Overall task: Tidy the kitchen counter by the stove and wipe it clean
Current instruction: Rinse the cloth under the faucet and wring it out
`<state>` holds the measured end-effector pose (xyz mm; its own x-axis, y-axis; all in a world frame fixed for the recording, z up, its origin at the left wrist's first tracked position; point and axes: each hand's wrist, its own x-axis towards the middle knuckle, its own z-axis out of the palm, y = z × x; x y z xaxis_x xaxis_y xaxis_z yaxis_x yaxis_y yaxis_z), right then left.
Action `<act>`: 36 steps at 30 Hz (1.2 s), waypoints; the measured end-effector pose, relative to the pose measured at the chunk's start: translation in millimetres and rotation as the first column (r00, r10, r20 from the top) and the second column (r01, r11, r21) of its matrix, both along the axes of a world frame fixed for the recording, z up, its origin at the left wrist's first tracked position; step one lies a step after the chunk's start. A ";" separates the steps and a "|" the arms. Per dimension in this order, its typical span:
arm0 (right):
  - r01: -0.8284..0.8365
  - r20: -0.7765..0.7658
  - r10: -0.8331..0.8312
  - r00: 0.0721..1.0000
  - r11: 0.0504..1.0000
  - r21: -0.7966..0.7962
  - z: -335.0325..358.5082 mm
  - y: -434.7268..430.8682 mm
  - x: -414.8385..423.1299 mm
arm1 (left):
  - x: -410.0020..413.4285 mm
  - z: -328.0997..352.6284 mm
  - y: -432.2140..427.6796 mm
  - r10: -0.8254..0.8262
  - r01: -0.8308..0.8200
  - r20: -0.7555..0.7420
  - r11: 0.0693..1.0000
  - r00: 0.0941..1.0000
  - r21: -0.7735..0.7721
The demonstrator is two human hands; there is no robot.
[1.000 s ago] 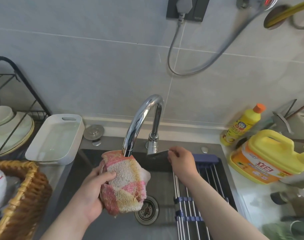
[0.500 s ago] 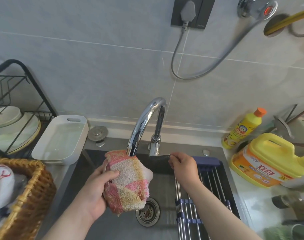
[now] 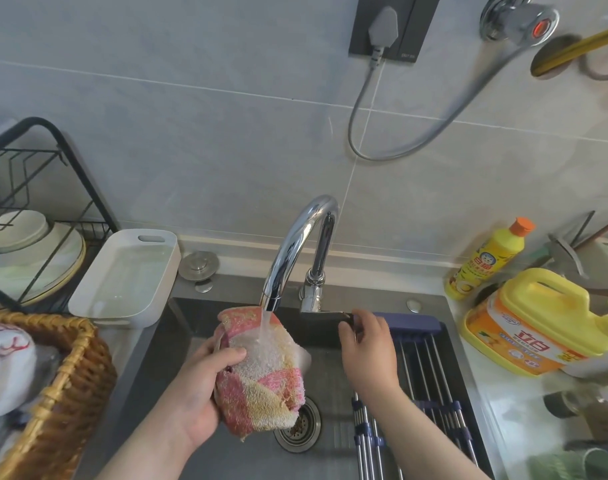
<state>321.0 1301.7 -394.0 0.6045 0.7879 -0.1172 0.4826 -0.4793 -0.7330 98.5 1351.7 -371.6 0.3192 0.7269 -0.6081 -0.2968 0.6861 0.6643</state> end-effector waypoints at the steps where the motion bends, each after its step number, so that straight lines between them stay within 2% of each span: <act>1: -0.019 -0.041 0.020 0.999 1.000 0.006 2.6 -5.9 -10.7 | 0.9 0.5 -2.2 -0.007 0.007 0.005 1.000 1.000 -0.008; 3: -0.082 -0.350 0.063 0.935 0.996 -0.041 9.5 -14.0 -32.7 | 2.2 -0.8 -6.7 -0.015 0.016 0.020 0.999 1.000 -0.043; 4: -0.122 -0.550 0.063 0.833 0.990 -0.072 13.0 -15.4 -42.4 | 2.9 -1.5 -9.1 -0.021 0.023 0.022 0.998 1.000 -0.064; 6: -0.175 -0.859 -0.008 0.511 0.978 -0.113 18.6 -15.5 -55.3 | 4.8 -1.8 -13.7 -0.048 0.049 0.014 0.994 0.999 -0.095; 7: -0.174 -0.917 -0.039 0.397 0.978 -0.117 22.1 -14.0 -57.9 | 5.5 -1.9 -15.1 -0.063 0.063 0.001 0.993 0.998 -0.097; 8: -0.192 -0.935 -0.030 0.353 0.976 -0.104 26.1 -13.4 -59.7 | 6.2 -1.2 -16.2 -0.077 0.075 -0.019 0.993 0.997 -0.086; 9: -0.215 -0.928 0.000 0.373 0.973 -0.087 27.6 -12.9 -61.8 | 6.8 -1.0 -16.4 -0.088 0.084 -0.046 0.994 0.995 -0.067; 11: -0.195 -0.844 0.050 0.535 0.979 -0.066 25.2 -10.7 -65.9 | 7.4 0.1 -15.9 -0.097 0.096 -0.114 0.995 0.989 -0.017; 13: -0.175 -0.784 0.090 0.614 0.984 -0.024 21.1 -7.8 -67.9 | 7.7 2.2 -13.1 -0.100 0.111 -0.200 0.993 0.975 0.045; 18: -0.150 -0.748 0.109 0.655 0.989 0.012 20.0 -1.5 -79.5 | 9.4 6.8 -2.8 -0.047 0.126 -0.404 0.977 0.913 0.171; 20: -0.117 -0.710 0.090 0.698 0.993 0.011 20.8 0.8 -83.6 | 6.5 4.2 -0.3 -0.027 0.157 -0.469 0.958 0.883 0.241; 23: -0.072 -0.628 0.040 0.777 0.997 -0.025 21.9 5.0 -85.3 | -0.7 -2.5 2.6 -0.066 0.234 -0.464 0.920 0.884 0.315; 25: -0.097 -0.594 0.069 0.802 0.995 -0.014 23.0 6.9 -85.0 | -2.0 -5.0 2.0 -0.075 0.253 -0.466 0.908 0.882 0.333; 30: -0.087 -0.589 0.095 0.803 0.995 0.042 23.8 10.6 -92.5 | 9.9 -5.2 1.2 0.105 0.208 -0.597 0.878 0.796 0.431; 36: 0.030 -0.570 -0.002 0.821 0.999 0.040 23.6 23.2 -101.7 | 18.1 -1.3 5.1 0.263 0.126 -0.625 0.852 0.735 0.508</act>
